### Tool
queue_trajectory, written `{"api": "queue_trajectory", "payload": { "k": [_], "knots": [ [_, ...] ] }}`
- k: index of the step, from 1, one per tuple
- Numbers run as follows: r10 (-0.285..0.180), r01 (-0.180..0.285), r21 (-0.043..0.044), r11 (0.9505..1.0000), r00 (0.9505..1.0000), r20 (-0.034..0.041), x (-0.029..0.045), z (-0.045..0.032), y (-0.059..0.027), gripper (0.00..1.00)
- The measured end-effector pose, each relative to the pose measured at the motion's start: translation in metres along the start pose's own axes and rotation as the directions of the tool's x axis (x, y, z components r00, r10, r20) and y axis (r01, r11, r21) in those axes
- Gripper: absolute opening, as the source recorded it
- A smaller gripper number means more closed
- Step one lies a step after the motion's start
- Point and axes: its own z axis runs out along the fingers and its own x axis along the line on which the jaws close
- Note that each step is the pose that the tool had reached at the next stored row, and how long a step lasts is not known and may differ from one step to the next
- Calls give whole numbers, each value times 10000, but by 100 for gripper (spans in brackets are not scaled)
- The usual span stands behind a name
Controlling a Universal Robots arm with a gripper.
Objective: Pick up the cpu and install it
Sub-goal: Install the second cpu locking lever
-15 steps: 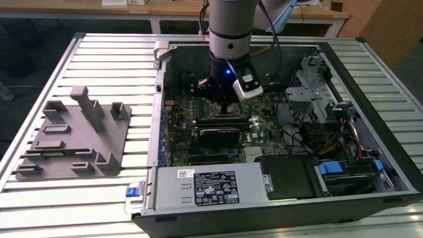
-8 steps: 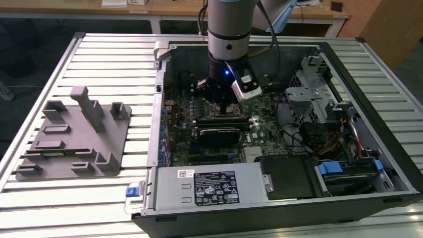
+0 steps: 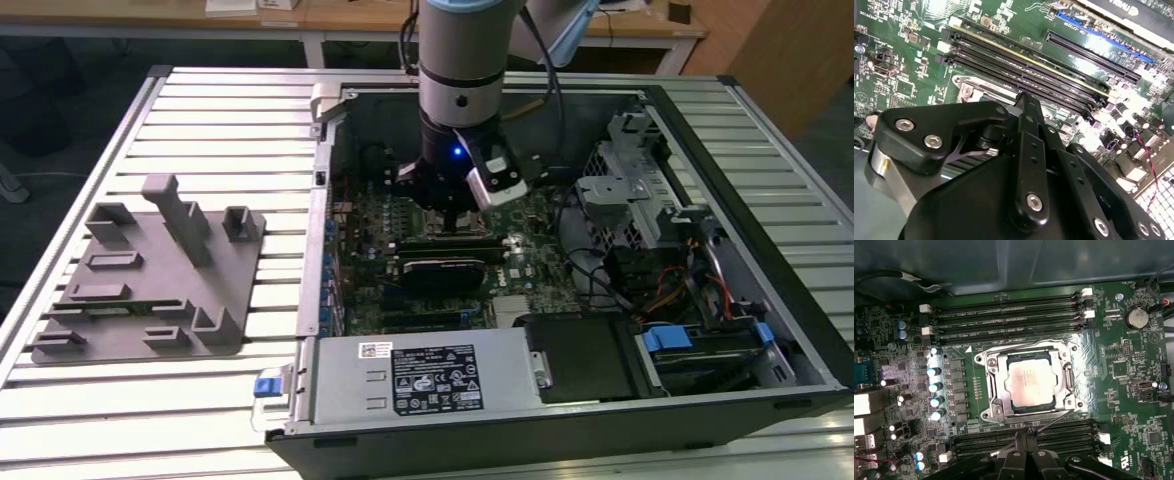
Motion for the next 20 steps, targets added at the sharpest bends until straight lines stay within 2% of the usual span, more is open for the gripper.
{"api": "queue_trajectory", "payload": {
  "k": [6,11,20],
  "knots": [
    [4,-4,-117,9999,10000,-14,19,30,-42,11],
    [12,-13,-307,9995,10000,-36,35,45,-94,11],
    [26,-32,-727,9973,10000,-85,74,93,-170,11]
  ]
}}
